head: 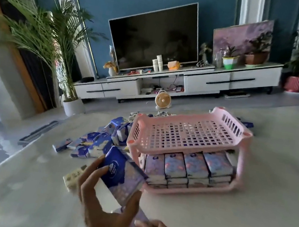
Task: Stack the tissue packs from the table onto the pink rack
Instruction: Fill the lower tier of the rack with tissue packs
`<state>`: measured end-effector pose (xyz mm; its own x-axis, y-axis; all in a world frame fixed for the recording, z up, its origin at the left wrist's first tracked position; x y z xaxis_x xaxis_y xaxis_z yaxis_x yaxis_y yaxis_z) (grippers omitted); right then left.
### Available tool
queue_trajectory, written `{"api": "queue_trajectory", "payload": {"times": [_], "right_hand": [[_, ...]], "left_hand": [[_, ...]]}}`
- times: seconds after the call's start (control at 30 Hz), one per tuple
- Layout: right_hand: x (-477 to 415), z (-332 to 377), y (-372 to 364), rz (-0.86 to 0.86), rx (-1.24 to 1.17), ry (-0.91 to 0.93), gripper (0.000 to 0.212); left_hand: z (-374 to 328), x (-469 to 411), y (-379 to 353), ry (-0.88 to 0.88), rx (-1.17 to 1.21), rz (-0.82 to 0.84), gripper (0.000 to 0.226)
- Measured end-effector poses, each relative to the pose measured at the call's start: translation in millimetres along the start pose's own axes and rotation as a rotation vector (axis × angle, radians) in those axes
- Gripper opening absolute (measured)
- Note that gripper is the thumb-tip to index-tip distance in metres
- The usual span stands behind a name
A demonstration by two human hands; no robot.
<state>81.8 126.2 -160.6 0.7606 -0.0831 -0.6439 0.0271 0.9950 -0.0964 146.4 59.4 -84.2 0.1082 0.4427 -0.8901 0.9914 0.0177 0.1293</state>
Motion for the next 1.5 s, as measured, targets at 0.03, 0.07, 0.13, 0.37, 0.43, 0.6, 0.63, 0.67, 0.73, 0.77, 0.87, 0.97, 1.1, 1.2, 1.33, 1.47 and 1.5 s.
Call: {"api": "queue_trajectory", "payload": {"times": [0.03, 0.07, 0.13, 0.37, 0.43, 0.6, 0.63, 0.67, 0.73, 0.77, 0.87, 0.97, 1.1, 1.2, 1.33, 1.47, 1.5], "right_hand": [[-2.0, 2.5, 10.4, 0.025, -0.081, -0.054, 0.021], [-10.2, 2.4, 25.4, 0.03, -0.068, -0.036, 0.027], [-29.6, -0.6, 49.3, 0.155, 0.004, 0.04, 0.042], [-80.2, -44.2, 55.6, 0.155, 0.132, -0.087, 0.041], [-85.7, -45.6, 47.6, 0.168, 0.125, -0.067, 0.041], [-98.3, -56.4, 35.7, 0.139, 0.181, -0.045, 0.034], [-100.7, -56.6, 33.4, 0.124, 0.193, -0.02, 0.033], [-102.9, -56.9, 30.4, 0.112, 0.201, 0.0, 0.032], [-106.4, -57.1, 23.5, 0.105, 0.209, 0.016, 0.032], [-107.8, -57.5, 19.6, 0.111, 0.207, 0.016, 0.032], [-109.4, -56.9, 9.6, 0.133, 0.189, 0.011, 0.034], [-110.0, -55.3, -1.7, 0.186, 0.22, 0.029, 0.036], [-108.6, -59.5, -13.6, 0.318, 0.25, 0.039, 0.039], [-101.1, -58.9, -15.8, 0.429, 0.239, 0.067, 0.041], [-94.9, -57.4, -16.5, 0.549, 0.323, 0.071, 0.036], [-96.6, -55.7, -18.3, 0.576, 0.355, 0.082, 0.035], [-95.9, -55.4, -18.9, 0.584, 0.368, 0.085, 0.036]], "left_hand": [[-3.8, 4.6, -5.0, -0.025, 0.018, 0.033, 0.058], [-7.9, 7.7, -8.6, -0.047, 0.043, 0.06, 0.054], [-12.5, 14.6, -19.2, -0.051, 0.095, 0.139, 0.047], [12.7, 29.0, -76.0, 0.022, 0.091, 0.424, 0.052], [19.9, 27.8, -84.4, 0.012, 0.049, 0.429, 0.054], [30.9, 27.3, -98.5, 0.013, -0.099, 0.488, 0.05], [32.5, 27.6, -100.8, -0.01, -0.142, 0.497, 0.049], [34.4, 28.2, -102.6, -0.038, -0.196, 0.505, 0.049], [37.6, 28.2, -104.7, -0.082, -0.283, 0.516, 0.048], [39.4, 27.6, -105.4, -0.09, -0.304, 0.526, 0.047], [42.6, 26.3, -104.9, -0.11, -0.344, 0.558, 0.045], [41.6, 26.1, -104.2, -0.173, -0.409, 0.562, 0.041], [40.8, 24.4, -102.0, -0.172, -0.473, 0.546, 0.046], [38.5, 20.8, -98.1, -0.122, -0.516, 0.508, 0.049], [37.7, 22.8, -97.7, -0.08, -0.645, 0.533, 0.048], [34.7, 26.7, -96.3, -0.025, -0.722, 0.566, 0.045], [34.1, 27.0, -95.9, -0.014, -0.733, 0.571, 0.045]]}}
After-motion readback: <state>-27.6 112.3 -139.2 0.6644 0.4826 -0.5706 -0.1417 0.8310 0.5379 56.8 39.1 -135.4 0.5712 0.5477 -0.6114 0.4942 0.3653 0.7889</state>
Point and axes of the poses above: each hand's wrist, its own x-axis away from the middle knuckle, its own y-axis out of the back of the hand, z = x × y, the point moved 4 cm from there along -x, towards the middle knuckle, and after that the axes turned 3 degrees about y, right-handed, at the moved point
